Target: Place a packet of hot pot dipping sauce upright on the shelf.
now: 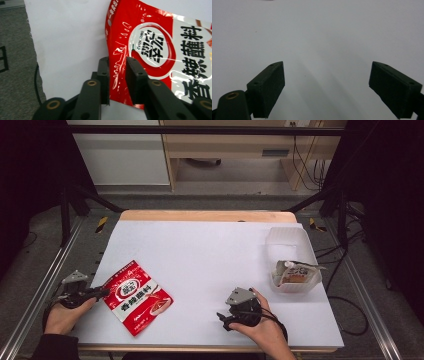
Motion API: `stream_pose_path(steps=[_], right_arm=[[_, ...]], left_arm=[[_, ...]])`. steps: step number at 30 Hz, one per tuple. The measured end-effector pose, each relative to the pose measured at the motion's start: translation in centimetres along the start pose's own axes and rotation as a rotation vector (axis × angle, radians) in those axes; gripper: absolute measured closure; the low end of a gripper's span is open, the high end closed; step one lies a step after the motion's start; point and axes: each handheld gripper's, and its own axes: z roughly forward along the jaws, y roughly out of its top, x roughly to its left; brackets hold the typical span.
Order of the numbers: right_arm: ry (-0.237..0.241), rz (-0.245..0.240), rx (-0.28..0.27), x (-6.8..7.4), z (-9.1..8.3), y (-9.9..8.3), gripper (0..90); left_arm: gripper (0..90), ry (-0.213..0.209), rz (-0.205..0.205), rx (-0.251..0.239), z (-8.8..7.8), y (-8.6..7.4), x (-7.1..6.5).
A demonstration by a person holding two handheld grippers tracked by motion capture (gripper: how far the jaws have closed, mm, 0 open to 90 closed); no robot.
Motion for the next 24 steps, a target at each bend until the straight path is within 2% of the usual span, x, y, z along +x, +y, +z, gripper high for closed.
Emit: stream_pose_path(steps=[1,3,6,10,13,14,15,18,24], right_arm=[[-0.001,0.000,-0.001,0.0,0.0,0.0,13.5],[-0.003,0.002,-0.001,-0.1,0.0,0.0,13.5],[-0.003,-0.001,0.000,0.0,0.0,0.0,13.4],[-0.006,0.000,-0.002,0.0,0.0,0.0,13.4],[-0.014,0.004,-0.001,-0.1,0.0,0.0,13.4],[-0.018,0.006,0.001,-0.1,0.0,0.0,13.4],[-0.020,0.006,-0.002,-0.1,0.0,0.0,13.3],[-0.024,0.004,-0.003,-0.1,0.0,0.1,13.3],[-0.043,-0.005,-0.014,-0.3,-0.3,1.0,13.3]], left_arm=[[82.0,0.014,0.017,0.003,0.0,0.2,-0.1],[83.8,0.029,0.026,-0.001,0.0,0.3,-0.3],[90.0,0.018,0.031,-0.012,-0.2,0.7,-0.5],[90.0,0.023,0.059,-0.033,-0.7,1.4,-1.1],[90.0,0.003,0.081,-0.073,-1.4,2.2,-1.8],[90.0,0.003,0.081,-0.073,-1.4,2.2,-1.8],[90.0,-0.006,0.105,-0.089,-1.6,2.8,-2.2],[90.0,-0.019,0.126,-0.102,-1.9,3.3,-2.8],[90.0,-0.027,0.201,-0.121,-2.3,5.0,-4.7]])
